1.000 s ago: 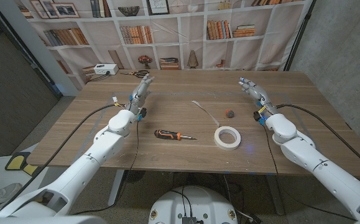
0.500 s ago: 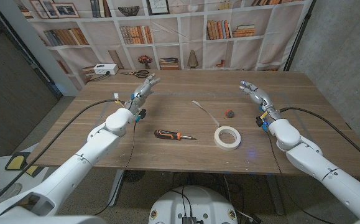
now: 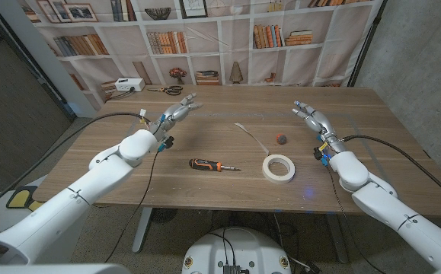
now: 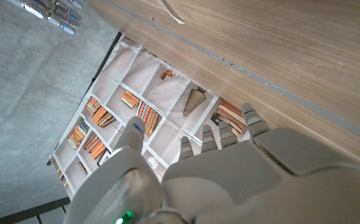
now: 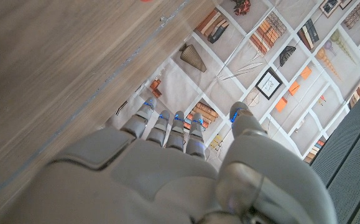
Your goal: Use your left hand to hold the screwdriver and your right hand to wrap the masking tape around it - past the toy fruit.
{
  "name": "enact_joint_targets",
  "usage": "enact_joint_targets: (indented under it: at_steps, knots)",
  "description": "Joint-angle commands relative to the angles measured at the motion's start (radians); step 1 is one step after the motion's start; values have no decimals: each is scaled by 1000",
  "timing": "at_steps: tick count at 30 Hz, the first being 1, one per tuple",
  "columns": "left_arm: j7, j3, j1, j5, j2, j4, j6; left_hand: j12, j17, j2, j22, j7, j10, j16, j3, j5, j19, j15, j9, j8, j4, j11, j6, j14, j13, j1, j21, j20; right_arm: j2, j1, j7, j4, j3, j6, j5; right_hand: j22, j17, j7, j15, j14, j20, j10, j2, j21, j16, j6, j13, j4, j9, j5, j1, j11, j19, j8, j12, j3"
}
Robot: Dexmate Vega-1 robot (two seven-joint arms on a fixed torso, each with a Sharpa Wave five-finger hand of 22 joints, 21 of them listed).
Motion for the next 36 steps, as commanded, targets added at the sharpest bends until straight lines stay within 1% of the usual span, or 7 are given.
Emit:
enact_joint_targets:
  at_steps: [1,7,15,28,29,30,36]
  knots:
    - [-88,15,14,100,160,-182,114,-1,4,-11,3,11,-13,-1,3,2,-13,0,3,-2,-12,4,-12,4,4,20,-5,5,19,-9,-19,26,4,68,-52,5,2,-1,2,7,4,8,2,4,7,12,1,4,3,-4,1,0,2,4,7,1]
    - [-130,13,17,143,222,-263,180,5,6,-27,2,17,-2,5,5,-2,-11,-4,6,6,-20,6,-7,25,7,45,-6,7,18,-36,-33,7,13,76,-74,5,2,-1,2,8,4,9,2,4,7,12,1,4,4,-4,1,-1,3,4,6,0]
    - [-252,54,-40,188,277,-331,284,14,7,-38,3,21,20,9,7,-3,0,-7,7,17,-20,5,15,43,10,68,-3,5,30,-86,-68,5,35,99,-87,5,2,-1,2,10,6,11,2,4,7,15,1,4,4,-4,1,-2,3,4,6,0]
    - [-447,141,-152,279,309,-395,403,33,8,-34,4,49,75,12,20,-3,32,-16,9,44,-14,9,106,82,14,121,6,2,60,-99,-82,22,43,125,-98,5,2,-2,2,11,9,16,3,4,7,17,1,5,4,-4,1,-2,3,4,6,-1]
    - [-464,147,-160,285,311,-399,413,35,8,-34,4,67,84,11,21,-4,34,-15,9,52,-12,10,138,86,14,130,5,3,61,-99,-82,23,44,126,-98,5,2,-2,3,12,9,17,3,4,7,17,1,5,4,-4,1,-1,3,4,7,-1]
    - [-480,153,-168,294,314,-405,422,37,7,-34,4,75,91,11,21,-4,37,-14,9,56,-11,11,153,90,15,134,6,3,63,-98,-82,24,44,126,-98,5,2,-3,2,12,9,17,3,4,7,17,1,5,4,-4,1,-2,3,4,7,-1]
    - [-550,186,-203,367,333,-440,469,41,7,-31,4,78,107,13,24,-4,48,-21,10,53,-11,11,157,102,15,146,9,-1,72,-90,-74,37,42,132,-93,5,2,-2,3,12,9,18,6,4,7,20,1,6,4,-3,2,-2,4,4,6,-1]
